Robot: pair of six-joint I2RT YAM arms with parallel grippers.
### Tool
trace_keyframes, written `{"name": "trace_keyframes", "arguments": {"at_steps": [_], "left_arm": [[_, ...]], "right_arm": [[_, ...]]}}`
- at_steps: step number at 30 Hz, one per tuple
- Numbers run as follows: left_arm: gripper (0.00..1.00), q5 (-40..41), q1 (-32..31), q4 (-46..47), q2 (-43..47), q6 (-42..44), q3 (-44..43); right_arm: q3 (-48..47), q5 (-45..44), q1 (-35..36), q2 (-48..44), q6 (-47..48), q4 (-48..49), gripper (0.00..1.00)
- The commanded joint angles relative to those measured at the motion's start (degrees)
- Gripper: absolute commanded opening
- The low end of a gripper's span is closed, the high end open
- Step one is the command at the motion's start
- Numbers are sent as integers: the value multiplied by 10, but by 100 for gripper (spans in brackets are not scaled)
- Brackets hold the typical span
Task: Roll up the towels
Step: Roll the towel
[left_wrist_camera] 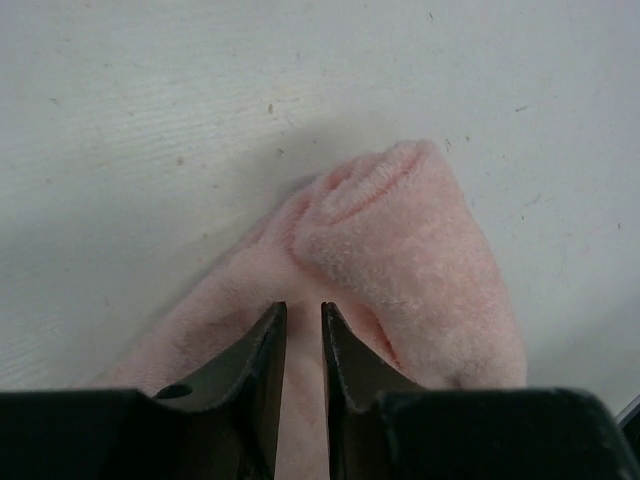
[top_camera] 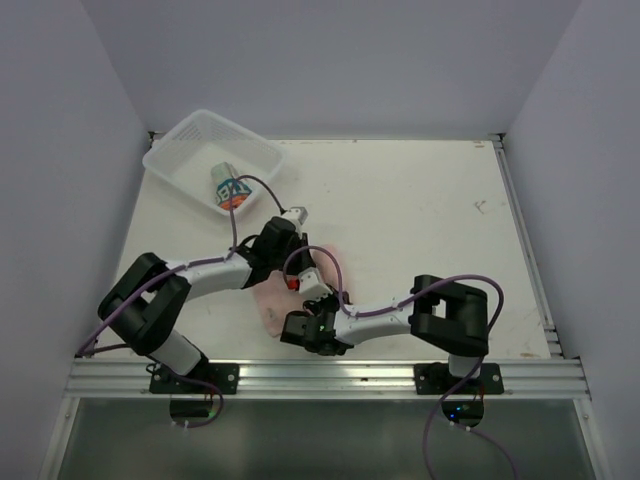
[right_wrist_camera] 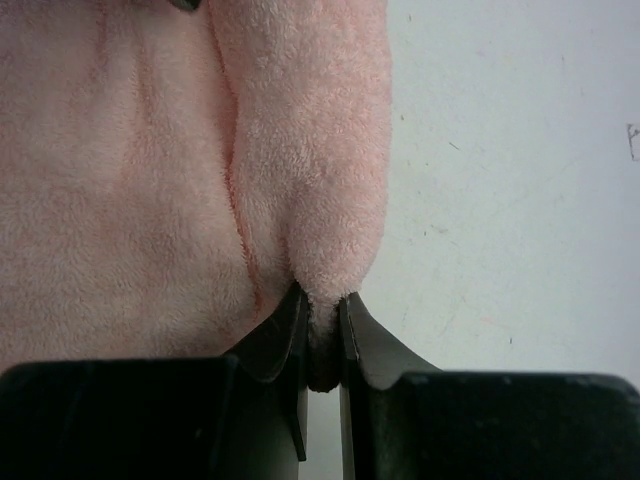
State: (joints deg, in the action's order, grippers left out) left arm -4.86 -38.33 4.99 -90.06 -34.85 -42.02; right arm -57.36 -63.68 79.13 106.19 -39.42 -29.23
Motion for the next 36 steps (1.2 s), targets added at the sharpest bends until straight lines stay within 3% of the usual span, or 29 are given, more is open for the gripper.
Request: {"name": "trace_keyframes", "arguments": {"at_steps": [1,8,24,30,36], "left_arm": [[25,0,31,-24,29,6,-17],[27,-13,71,-34,65,7,0],[29,-42,77,-38,110,10,-24],[29,-114,77,30,146,32,-3],[31,-252,76,137,121,20,24]], "right_arm": [[-13,-26,2,10,-30,-36,0],[-24,-19,8,30,-9,-30,0],[-112,31,37,158,81,-59,0],[-118,53,36,180,89,-57,0],[-122,67,37,190,102,-41,0]]}}
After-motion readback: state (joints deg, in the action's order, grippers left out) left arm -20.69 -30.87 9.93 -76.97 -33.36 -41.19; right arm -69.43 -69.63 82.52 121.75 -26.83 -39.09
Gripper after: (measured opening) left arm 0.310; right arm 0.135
